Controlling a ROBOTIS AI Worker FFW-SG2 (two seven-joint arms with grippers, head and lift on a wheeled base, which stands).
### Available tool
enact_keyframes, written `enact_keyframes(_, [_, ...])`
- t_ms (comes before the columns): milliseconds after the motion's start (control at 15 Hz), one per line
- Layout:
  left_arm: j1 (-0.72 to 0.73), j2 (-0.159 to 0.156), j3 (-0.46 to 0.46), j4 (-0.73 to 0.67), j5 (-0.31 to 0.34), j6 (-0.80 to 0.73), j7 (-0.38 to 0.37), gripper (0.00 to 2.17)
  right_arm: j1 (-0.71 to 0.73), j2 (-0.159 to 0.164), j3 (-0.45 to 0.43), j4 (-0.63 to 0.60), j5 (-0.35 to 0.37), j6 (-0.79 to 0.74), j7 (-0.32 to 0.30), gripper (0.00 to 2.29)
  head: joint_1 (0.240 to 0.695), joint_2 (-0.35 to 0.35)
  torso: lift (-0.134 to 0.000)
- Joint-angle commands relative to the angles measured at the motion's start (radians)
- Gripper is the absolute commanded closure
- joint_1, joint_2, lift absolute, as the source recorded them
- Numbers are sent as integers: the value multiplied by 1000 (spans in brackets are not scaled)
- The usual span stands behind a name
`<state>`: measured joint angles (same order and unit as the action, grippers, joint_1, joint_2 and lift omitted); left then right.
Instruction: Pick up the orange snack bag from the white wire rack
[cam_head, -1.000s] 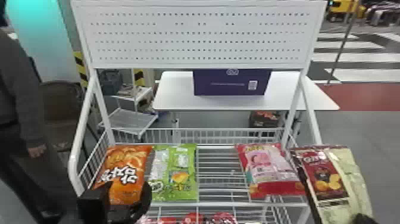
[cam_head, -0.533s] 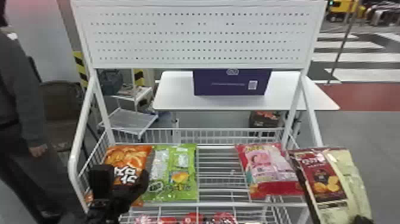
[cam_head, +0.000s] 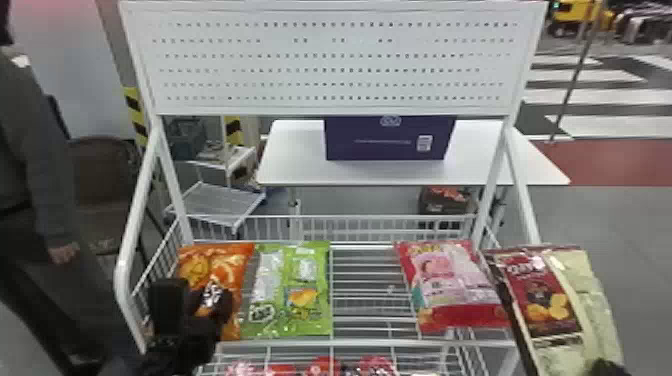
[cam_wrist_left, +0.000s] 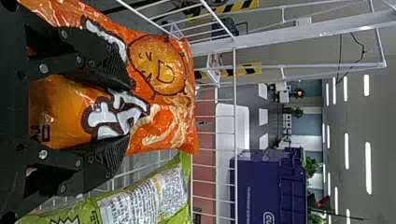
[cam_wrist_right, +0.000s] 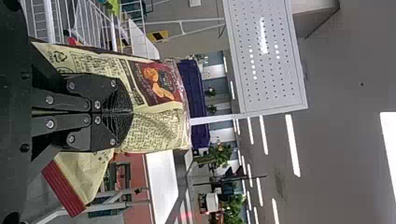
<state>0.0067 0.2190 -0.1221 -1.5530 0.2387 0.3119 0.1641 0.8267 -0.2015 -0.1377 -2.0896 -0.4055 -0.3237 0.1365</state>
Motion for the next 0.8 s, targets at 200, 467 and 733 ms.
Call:
enact_keyframes(200, [110,2,10,-217,4,-3,31,2145,-6,-1,3,3,-1,1,-1,2256,499,0,0])
enact_keyframes(467, [308,6,36,-479,10,-3,38,2145,-9,-1,7,5,-1,1,-1,2256,499,0,0])
enact_keyframes(733, [556,19,81,-650,10,-122,31,2142,-11,-1,7,5,-3,1,-1,2256,499,0,0])
